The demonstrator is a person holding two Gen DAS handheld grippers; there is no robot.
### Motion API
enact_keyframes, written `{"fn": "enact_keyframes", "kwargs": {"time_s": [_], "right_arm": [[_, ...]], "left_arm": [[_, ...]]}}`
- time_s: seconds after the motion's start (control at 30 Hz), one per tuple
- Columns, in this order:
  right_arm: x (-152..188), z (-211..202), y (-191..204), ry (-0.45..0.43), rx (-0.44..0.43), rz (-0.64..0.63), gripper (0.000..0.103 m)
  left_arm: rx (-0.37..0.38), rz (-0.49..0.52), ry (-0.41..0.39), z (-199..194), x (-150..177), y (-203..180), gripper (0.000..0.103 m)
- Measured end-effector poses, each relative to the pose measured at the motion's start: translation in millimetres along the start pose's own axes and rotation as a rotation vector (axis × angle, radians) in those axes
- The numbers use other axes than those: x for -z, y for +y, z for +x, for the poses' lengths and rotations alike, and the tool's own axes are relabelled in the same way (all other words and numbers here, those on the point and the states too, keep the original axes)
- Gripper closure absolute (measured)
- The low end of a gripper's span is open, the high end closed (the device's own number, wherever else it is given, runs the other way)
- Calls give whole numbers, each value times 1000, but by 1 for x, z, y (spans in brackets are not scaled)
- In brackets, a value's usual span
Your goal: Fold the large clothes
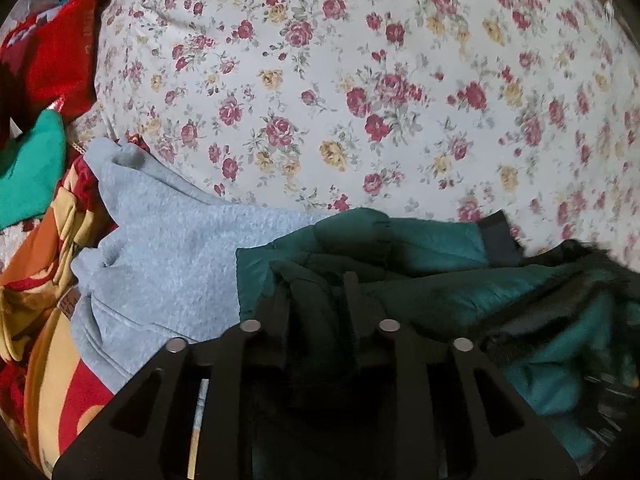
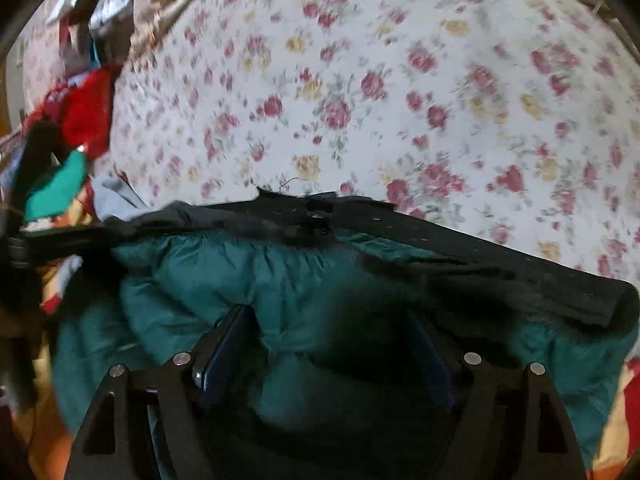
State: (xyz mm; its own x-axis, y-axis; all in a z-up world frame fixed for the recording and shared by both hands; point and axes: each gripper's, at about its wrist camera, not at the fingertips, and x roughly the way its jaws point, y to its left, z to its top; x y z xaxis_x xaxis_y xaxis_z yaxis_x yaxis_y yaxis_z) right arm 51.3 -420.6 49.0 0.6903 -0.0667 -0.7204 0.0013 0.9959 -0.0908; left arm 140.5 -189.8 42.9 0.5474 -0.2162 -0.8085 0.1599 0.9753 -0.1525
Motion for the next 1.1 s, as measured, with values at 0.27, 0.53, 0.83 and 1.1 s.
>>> {"fn": "enact_keyframes", "kwargs": {"time_s": [0.27, 0.53, 0.83, 1.1], "right_arm": [[-2, 44, -19, 66, -1, 114, 25], [-3, -23, -27, 10, -74, 186, 26], [21, -43, -83, 19, 157, 136, 26], [31, 0, -101, 38, 144, 209, 22]], "left_arm": [[120, -34, -109, -56, -8, 15, 14], [96, 7, -56, -36, 11, -5, 14], [14, 7, -13, 8, 20, -7, 14], [0, 0, -1, 28, 17, -6, 7]]}}
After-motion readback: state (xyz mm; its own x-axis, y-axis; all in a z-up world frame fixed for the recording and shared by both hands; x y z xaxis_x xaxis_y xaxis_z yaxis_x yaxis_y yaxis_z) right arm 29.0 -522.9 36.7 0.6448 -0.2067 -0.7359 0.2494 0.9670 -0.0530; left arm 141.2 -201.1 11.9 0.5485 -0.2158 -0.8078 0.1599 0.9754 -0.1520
